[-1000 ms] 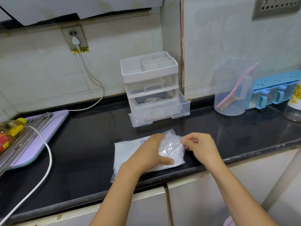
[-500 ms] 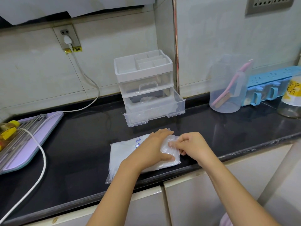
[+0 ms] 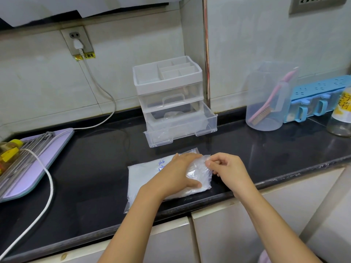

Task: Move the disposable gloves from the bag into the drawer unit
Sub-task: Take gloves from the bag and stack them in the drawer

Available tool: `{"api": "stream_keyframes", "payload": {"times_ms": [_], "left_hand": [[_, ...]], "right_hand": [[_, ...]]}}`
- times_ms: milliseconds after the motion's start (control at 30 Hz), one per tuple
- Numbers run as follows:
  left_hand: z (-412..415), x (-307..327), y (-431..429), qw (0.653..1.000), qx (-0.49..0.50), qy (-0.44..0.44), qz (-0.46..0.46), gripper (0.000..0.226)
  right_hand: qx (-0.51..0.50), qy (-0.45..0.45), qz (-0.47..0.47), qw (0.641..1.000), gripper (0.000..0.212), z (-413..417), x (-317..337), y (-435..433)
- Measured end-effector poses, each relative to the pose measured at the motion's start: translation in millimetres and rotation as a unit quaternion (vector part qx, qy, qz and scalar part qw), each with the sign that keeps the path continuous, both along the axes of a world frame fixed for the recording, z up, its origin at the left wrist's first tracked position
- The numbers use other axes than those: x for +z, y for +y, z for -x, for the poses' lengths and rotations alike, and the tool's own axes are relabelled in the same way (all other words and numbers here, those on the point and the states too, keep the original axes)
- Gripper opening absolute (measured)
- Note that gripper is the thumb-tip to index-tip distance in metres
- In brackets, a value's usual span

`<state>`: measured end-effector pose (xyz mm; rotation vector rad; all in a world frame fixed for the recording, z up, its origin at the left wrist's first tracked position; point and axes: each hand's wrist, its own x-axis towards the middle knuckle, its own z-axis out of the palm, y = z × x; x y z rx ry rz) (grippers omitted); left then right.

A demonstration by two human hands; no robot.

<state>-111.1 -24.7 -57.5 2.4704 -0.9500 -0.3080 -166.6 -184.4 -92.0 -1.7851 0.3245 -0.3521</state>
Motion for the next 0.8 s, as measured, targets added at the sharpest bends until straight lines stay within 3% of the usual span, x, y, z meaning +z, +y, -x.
{"api": "stream_keyframes", "payload": {"times_ms": [333,433,600,733,800], "left_hand": [[-3,-3,3,1.000,0.004,0.018,-0.023,0.078],[-3,-1,1,0.999,0.001,0.019,-0.031,0.078],[-4,1,-1,0.999,0.013,0.025,-0.029,0.082],[-3,1,2,0.999,0.018,0.029,-0.021,0.084],[-5,5,4,0.999,0.012,0.028,-0.023,0.086]], "right_hand": [[-0.101,-0.002,-0.155,0.983,0.014,4,2,-37],[-0.043,0.034,-0.189,0.980,0.024,3,16,-51],[0.038,0.060,0.001,0.997,0.014,-10,40,-50],[-0.054,-0.087,0.045,0.994,0.006,-16,81,-73],[-0.021,-0.154,0.063,0.986,0.005,-10,113,-85]]}}
